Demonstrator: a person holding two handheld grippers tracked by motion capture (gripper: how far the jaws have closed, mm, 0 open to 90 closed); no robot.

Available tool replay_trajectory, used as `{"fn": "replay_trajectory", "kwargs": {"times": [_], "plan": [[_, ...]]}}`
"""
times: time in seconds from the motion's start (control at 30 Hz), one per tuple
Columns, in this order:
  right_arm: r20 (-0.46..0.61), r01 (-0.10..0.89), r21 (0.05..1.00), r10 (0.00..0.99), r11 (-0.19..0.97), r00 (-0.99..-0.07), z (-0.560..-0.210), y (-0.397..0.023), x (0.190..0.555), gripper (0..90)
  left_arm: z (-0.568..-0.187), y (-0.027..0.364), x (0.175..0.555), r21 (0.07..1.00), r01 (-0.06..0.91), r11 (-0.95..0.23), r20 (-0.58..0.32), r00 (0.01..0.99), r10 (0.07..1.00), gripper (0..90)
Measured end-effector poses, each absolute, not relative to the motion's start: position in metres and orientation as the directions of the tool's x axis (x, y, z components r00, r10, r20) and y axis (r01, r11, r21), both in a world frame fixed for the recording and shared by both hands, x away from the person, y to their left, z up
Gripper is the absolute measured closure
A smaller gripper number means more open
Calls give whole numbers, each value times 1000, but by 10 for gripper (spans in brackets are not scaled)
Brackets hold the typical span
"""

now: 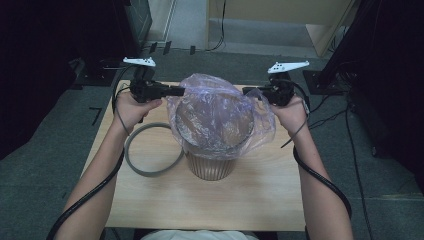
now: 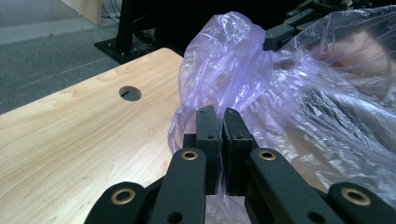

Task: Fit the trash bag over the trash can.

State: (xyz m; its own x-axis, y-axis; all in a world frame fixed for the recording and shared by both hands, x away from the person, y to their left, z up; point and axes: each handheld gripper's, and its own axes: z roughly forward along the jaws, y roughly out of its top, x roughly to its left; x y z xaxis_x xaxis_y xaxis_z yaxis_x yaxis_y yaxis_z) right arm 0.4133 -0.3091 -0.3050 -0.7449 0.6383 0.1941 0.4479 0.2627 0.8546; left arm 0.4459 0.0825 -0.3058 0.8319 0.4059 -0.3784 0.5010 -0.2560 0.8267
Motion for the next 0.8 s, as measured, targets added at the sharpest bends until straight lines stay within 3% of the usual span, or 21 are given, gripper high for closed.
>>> {"fn": "replay_trajectory", "kwargs": {"times": [0.6, 0.8], "plan": [[226, 491, 824, 630, 283, -743, -342, -304, 413, 900, -336, 78, 450, 771, 568, -288, -425, 795, 432, 869], [178, 498, 796, 652, 345, -737, -355, -304, 411, 884, -343, 78, 449, 752, 585, -304, -437, 788, 434, 870]]}}
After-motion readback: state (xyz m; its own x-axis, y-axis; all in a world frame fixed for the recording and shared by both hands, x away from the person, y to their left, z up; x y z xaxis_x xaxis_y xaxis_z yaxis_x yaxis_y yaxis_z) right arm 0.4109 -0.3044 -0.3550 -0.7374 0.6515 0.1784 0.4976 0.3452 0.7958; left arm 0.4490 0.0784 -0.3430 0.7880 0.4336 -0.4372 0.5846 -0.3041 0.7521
